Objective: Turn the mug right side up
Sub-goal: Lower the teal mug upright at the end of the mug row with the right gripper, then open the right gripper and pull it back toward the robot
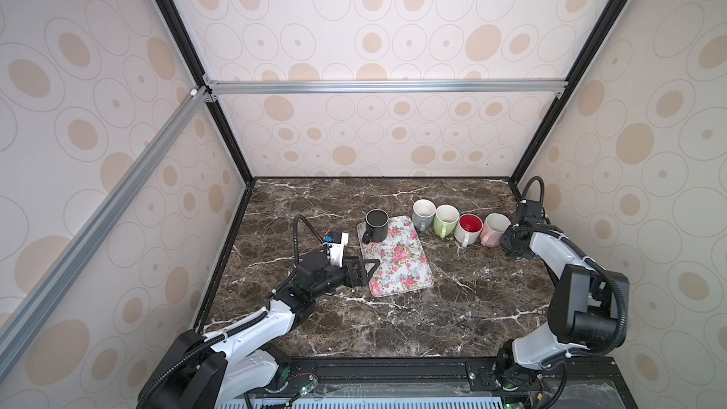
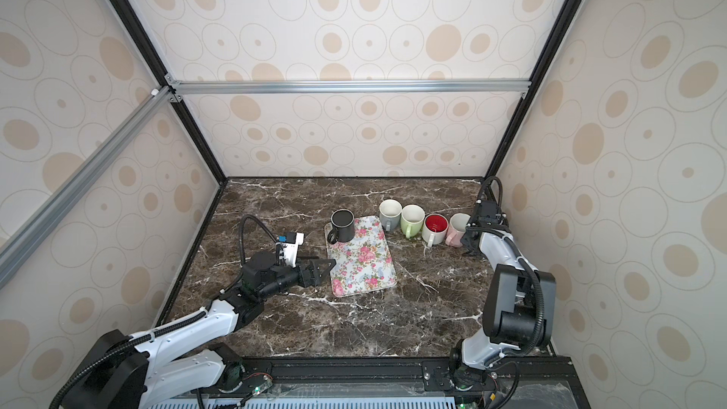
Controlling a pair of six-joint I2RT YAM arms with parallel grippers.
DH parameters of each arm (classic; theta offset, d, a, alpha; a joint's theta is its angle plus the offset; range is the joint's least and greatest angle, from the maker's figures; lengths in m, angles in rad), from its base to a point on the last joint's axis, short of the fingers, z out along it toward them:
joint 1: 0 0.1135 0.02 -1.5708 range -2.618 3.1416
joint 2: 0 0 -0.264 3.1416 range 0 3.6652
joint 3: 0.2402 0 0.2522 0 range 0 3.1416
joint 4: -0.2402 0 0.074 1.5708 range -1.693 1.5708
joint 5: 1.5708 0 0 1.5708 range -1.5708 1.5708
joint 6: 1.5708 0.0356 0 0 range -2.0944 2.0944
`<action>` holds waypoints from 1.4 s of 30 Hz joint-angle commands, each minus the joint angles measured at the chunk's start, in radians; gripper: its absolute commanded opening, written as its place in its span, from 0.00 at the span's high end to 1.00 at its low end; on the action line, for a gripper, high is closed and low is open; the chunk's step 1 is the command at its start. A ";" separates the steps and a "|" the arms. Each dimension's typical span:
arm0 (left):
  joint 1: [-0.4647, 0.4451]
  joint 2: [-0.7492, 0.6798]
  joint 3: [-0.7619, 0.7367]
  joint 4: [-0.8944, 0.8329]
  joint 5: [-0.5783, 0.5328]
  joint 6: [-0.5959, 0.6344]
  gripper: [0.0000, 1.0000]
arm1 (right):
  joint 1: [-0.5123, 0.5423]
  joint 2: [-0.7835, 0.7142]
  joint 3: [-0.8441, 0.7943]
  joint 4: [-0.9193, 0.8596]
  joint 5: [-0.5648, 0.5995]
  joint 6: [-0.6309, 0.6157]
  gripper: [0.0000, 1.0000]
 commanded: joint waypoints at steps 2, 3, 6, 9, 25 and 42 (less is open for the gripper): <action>-0.002 0.007 0.032 0.006 -0.002 0.017 0.02 | -0.006 0.006 0.046 0.001 0.028 0.006 0.64; -0.002 0.009 0.033 0.006 -0.001 0.016 0.02 | -0.006 0.010 0.051 -0.008 0.028 0.004 0.54; -0.002 0.010 0.034 0.006 0.000 0.017 0.02 | -0.006 0.011 0.065 -0.032 0.008 -0.003 0.44; -0.001 0.011 0.036 0.003 -0.002 0.016 0.01 | -0.007 -0.009 0.062 -0.040 -0.012 -0.002 0.36; -0.002 0.045 0.079 -0.078 -0.017 0.062 0.02 | -0.007 -0.297 -0.021 -0.108 -0.134 -0.058 0.24; -0.001 0.114 0.226 -0.335 -0.143 0.192 0.02 | 0.001 -0.586 -0.329 0.053 -0.779 -0.097 0.14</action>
